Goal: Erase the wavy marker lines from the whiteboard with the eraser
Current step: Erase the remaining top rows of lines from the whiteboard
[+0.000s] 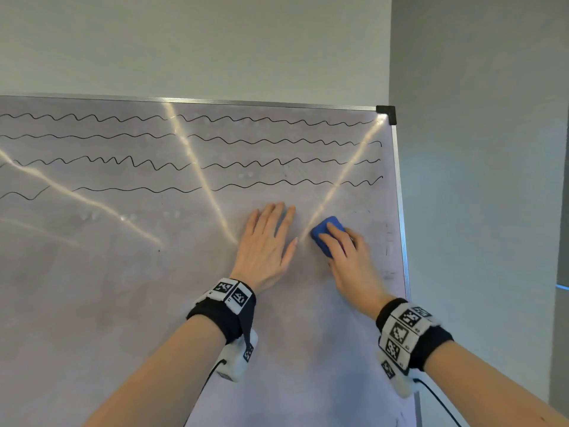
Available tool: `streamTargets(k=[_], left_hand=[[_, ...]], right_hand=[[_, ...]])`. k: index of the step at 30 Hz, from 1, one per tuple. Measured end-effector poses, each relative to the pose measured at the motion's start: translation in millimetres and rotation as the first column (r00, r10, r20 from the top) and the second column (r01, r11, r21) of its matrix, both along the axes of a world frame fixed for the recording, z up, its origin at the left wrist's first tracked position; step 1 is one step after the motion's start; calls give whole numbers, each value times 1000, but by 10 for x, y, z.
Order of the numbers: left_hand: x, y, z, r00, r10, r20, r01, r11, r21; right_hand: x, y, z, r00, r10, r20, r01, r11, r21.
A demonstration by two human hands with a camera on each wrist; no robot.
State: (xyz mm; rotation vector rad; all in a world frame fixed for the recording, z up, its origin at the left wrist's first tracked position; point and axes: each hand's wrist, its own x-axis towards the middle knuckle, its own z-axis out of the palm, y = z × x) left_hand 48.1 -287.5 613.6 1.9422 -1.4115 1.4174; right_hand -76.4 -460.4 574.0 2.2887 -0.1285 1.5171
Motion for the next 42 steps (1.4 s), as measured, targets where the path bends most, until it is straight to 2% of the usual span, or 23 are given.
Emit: streamTargets(k=[2,4,6,7,9,12,15,17,19,21,22,24,27,30,32,35,42], left_hand=[[-54,-96,17,999,-24,36,23,999,41],[-66,-166,18,999,-17,29,16,999,46],[-56,-218,5,1000,4,15,-5,999,37],[-57,-240,-2,1000,6,7,-6,999,32],[-69,-266,-11,1000,2,-12,-2,1000,20],[-90,-290,-16,999,0,-40,0,1000,-1],[-81,-276,-8,999,11,-31,-11,1000,4],[-69,-260,7,1000,23,-13,-22,1000,14],[-71,-260,4,1000,27,-5,-27,1000,12],[-86,-278,-5,1000,17,-21,-17,1000,-2],[-96,-292,-11,999,11,-33,-11,1000,-10],[-119,-319,-23,999,8,-47,-9,1000,-28],[-149,-326,-18,999,4,-52,-7,999,-53],[-158,-300,-1,999,13,-47,-15,998,-53],[-151,-282,19,998,32,-45,-33,999,-33],[-147,-277,20,998,50,-42,-51,999,-14],[-140,-278,25,998,60,-37,-60,998,-10]], right_hand=[[-105,-152,141,999,-1,38,1,1000,-4],[-221,-296,336,985,-44,168,14,985,172],[-261,-363,456,957,-113,269,7,931,366],[-230,-326,454,950,-133,283,11,919,395],[-81,-141,323,962,-99,255,19,954,299],[93,116,6,991,5,131,-19,995,102],[-36,-7,45,996,34,81,-37,999,37],[-183,-219,179,990,-14,138,0,995,99],[-344,-394,315,974,-57,219,-7,959,283],[-376,-391,376,960,-101,262,-14,915,404],[-347,-311,377,956,-116,271,-5,914,406],[-191,-106,313,967,-73,243,-3,954,300],[84,200,148,996,19,90,-35,983,180],[33,174,157,997,50,62,-59,987,147],[-153,-30,212,993,8,120,-33,978,207],[-406,-316,292,967,-68,246,-46,902,430],[-413,-484,1086,973,-70,222,-33,901,432]])
